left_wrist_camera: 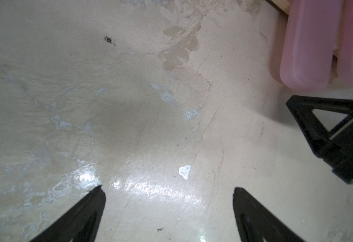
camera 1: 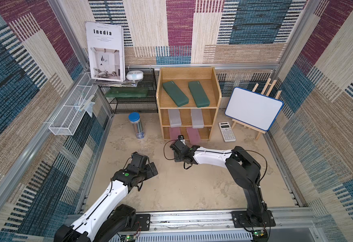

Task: Place the pencil cases on the shelf according to color
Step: Place the pencil case on the shelf.

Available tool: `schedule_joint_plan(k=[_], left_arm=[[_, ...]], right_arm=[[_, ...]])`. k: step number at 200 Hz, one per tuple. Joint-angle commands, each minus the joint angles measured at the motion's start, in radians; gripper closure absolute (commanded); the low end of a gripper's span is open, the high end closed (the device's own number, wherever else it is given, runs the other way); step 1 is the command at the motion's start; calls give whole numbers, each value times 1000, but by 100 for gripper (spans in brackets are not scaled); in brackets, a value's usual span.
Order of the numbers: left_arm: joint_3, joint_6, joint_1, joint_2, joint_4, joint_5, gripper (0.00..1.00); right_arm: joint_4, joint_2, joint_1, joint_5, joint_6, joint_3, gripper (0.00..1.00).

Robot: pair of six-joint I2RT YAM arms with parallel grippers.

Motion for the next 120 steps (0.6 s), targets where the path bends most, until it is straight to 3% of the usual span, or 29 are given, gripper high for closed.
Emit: schedule_joint_plan(k=[1,82,120], left_arm=[[3,-4,0,0,-11,-10,1],[6,1,0,16,-11,-26,1],[20,1,0,-2,-27,-59,1]], right_arm=[[34,22,-11,20,-13,27,63],[39,102,-52,17,-78,169,62],[58,50,-53,24,-83,141,62]])
